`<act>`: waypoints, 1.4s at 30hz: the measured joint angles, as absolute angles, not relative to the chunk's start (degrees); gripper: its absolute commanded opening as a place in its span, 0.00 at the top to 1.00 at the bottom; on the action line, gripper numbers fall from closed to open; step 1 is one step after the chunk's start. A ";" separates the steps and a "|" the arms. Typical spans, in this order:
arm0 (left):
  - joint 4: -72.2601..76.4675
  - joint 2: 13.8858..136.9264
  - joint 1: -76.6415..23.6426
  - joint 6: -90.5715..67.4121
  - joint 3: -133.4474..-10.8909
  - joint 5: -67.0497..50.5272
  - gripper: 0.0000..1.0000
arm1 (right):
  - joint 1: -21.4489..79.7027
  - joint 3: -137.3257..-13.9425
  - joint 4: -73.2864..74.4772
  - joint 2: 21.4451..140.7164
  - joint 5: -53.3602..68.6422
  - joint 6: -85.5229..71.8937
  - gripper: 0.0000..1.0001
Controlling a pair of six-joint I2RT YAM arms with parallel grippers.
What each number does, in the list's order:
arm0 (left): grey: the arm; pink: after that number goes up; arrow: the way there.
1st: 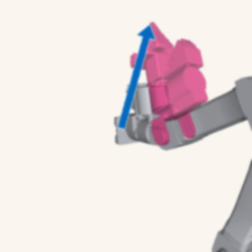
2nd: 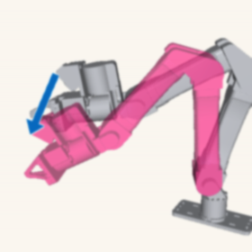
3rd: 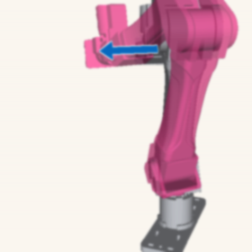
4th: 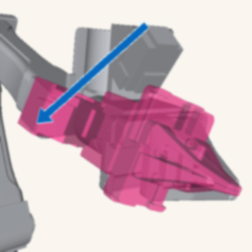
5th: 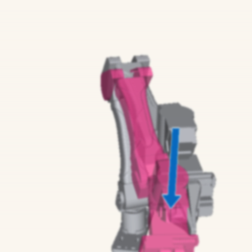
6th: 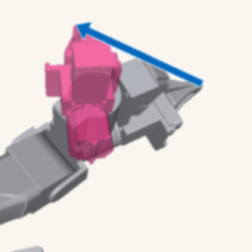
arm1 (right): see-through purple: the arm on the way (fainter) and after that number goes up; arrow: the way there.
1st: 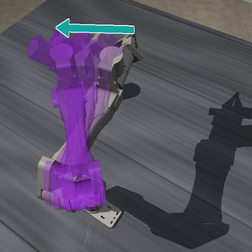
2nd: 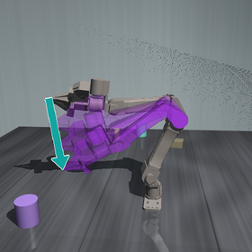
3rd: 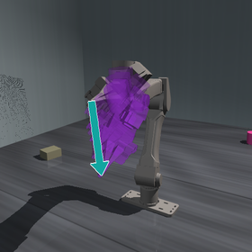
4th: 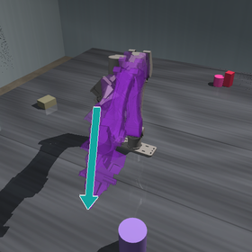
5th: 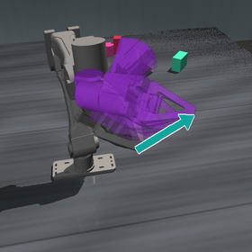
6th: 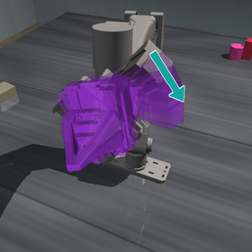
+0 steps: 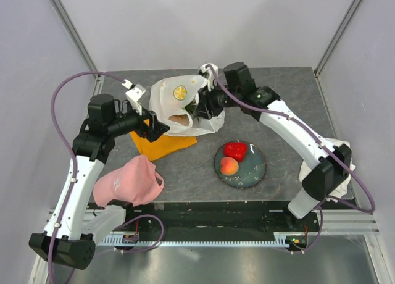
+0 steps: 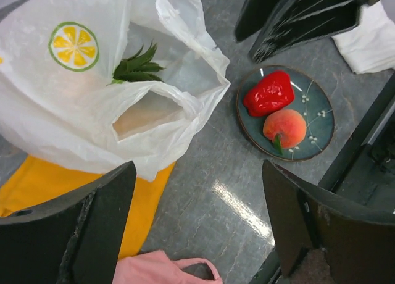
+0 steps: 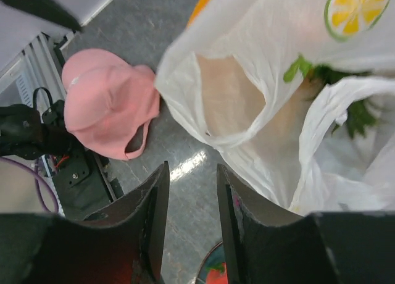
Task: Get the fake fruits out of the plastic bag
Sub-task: Adjust the plastic bag at the center of the board, then take out the fake fruit from the plastic bag.
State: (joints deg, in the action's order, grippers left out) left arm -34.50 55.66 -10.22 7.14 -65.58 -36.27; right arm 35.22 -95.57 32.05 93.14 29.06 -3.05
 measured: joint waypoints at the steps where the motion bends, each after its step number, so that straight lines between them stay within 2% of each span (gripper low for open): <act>1: -33.34 55.64 -11.03 7.16 -64.38 -36.21 0.09 | 35.53 -94.56 32.16 94.32 29.04 -4.19 0.57; 7: -30.57 57.56 -21.10 14.90 -59.11 -31.81 0.12 | 33.32 -93.49 32.10 104.79 28.64 -11.07 0.57; 10: -28.32 58.87 -22.65 19.88 -59.00 -29.69 0.16 | 32.58 -94.72 31.73 108.05 28.29 -13.39 0.55; 13: -25.91 60.60 -25.28 25.39 -58.72 -26.68 0.20 | 32.64 -96.47 31.03 109.89 26.92 -14.72 0.48; 15: -23.79 62.22 -27.18 29.47 -57.98 -24.51 0.22 | 32.62 -97.60 30.72 110.54 25.30 -15.29 0.39; 18: -20.40 64.03 -29.26 35.46 -54.96 -20.78 0.28 | 32.49 -99.29 30.46 111.79 22.41 -16.16 0.34; 19: -19.92 64.60 -29.63 36.84 -54.17 -19.77 0.33 | 32.38 -99.90 30.44 112.40 21.74 -16.34 0.32; 21: -18.90 66.24 -30.04 39.48 -52.93 -17.82 0.60 | 31.97 -101.65 30.44 114.41 19.92 -16.36 0.31; 22: -18.39 67.16 -30.04 40.56 -52.56 -16.86 0.75 | 31.77 -102.43 30.50 115.35 19.11 -16.34 0.31; 23: -17.91 68.05 -30.04 41.41 -52.34 -16.01 0.98 | 31.55 -103.35 30.46 116.55 18.11 -16.32 0.31; 27: -16.38 70.81 -29.36 40.73 -52.80 -12.38 0.98 | 30.92 -106.28 30.72 121.14 14.81 -16.10 0.31; 33: -16.27 71.99 -25.30 29.54 -58.37 -11.38 0.98 | 30.61 -109.89 31.00 126.06 12.01 -14.98 0.33; 35: -16.03 71.92 -24.34 25.85 -59.96 -11.27 0.98 | 30.63 -110.85 30.96 127.28 12.10 -14.81 0.38; 37: -16.08 71.68 -23.79 22.52 -60.77 -11.14 0.98 | 30.63 -111.04 30.92 127.98 12.40 -14.79 0.49; 38: -16.10 71.57 -23.73 21.47 -60.84 -11.14 0.98 | 30.63 -111.04 30.89 128.25 12.84 -14.68 0.61; 39: -16.16 71.50 -23.68 20.12 -60.86 -11.14 0.98 | 30.63 -111.04 30.94 128.46 13.34 -14.70 0.69; 40: -16.19 71.50 -23.66 19.31 -60.86 -11.14 0.98 | 30.63 -111.04 30.96 128.60 13.69 -14.22 0.84; 42: -16.40 71.50 -23.42 17.58 -60.86 -11.20 0.98 | 30.63 -111.04 30.92 128.66 15.07 -13.87 0.95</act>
